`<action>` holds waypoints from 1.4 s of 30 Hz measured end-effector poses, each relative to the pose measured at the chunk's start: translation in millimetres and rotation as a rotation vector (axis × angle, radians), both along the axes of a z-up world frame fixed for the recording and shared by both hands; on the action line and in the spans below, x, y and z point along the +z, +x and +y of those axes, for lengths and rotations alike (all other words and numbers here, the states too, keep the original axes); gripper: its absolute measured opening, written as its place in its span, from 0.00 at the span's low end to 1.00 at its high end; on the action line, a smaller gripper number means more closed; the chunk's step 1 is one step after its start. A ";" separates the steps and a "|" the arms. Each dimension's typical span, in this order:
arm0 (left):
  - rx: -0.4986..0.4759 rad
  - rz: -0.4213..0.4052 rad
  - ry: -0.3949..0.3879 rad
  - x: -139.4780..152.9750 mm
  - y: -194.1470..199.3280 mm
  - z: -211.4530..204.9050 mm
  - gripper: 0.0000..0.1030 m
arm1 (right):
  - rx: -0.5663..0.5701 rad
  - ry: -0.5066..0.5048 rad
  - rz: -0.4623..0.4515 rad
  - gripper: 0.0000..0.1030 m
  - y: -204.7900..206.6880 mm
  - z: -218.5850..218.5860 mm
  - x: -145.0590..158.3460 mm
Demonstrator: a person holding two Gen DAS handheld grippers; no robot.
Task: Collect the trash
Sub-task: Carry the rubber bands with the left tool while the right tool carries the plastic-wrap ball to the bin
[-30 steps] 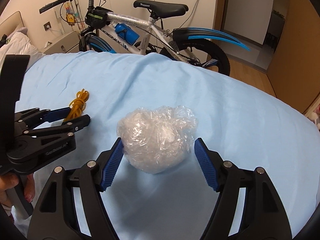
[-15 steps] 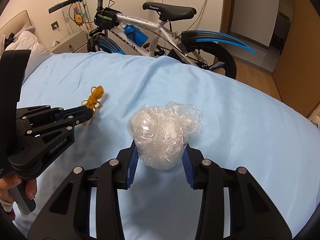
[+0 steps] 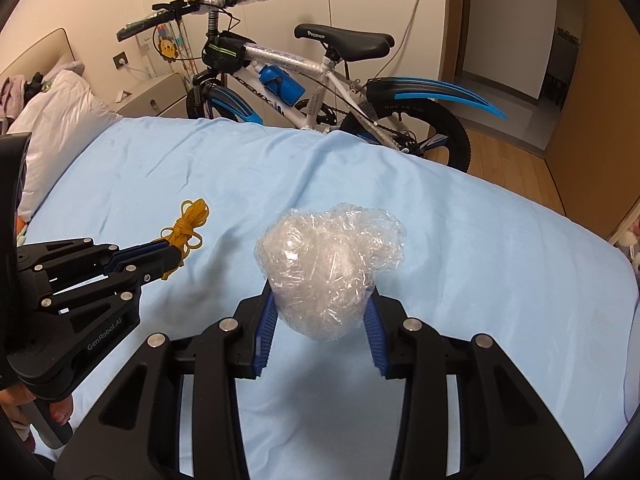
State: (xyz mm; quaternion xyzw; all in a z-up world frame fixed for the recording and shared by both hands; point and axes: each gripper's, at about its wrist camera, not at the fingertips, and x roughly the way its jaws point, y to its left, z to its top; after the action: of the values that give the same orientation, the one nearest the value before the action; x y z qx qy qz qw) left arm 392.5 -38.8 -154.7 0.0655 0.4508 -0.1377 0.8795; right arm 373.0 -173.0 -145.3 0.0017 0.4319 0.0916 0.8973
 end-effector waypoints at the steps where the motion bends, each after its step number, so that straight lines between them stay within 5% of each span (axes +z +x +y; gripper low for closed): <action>1: 0.003 -0.003 0.000 4.5 -5.9 0.0 0.07 | 0.003 0.000 -0.001 0.37 -5.5 -0.4 4.4; 23: -0.131 -0.115 0.000 116.6 -163.1 -59.1 0.07 | -0.043 0.002 -0.100 0.37 -165.5 -65.7 116.6; 42: -0.349 -0.207 -0.024 178.6 -262.4 -174.3 0.07 | -0.245 0.032 -0.169 0.37 -294.7 -201.1 179.1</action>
State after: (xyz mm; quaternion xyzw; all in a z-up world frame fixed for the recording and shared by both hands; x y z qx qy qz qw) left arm 130.2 -213.1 23.9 0.1459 0.3382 -0.2860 0.8846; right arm 78.3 -374.1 33.8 0.0610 0.3496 -0.0116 0.9348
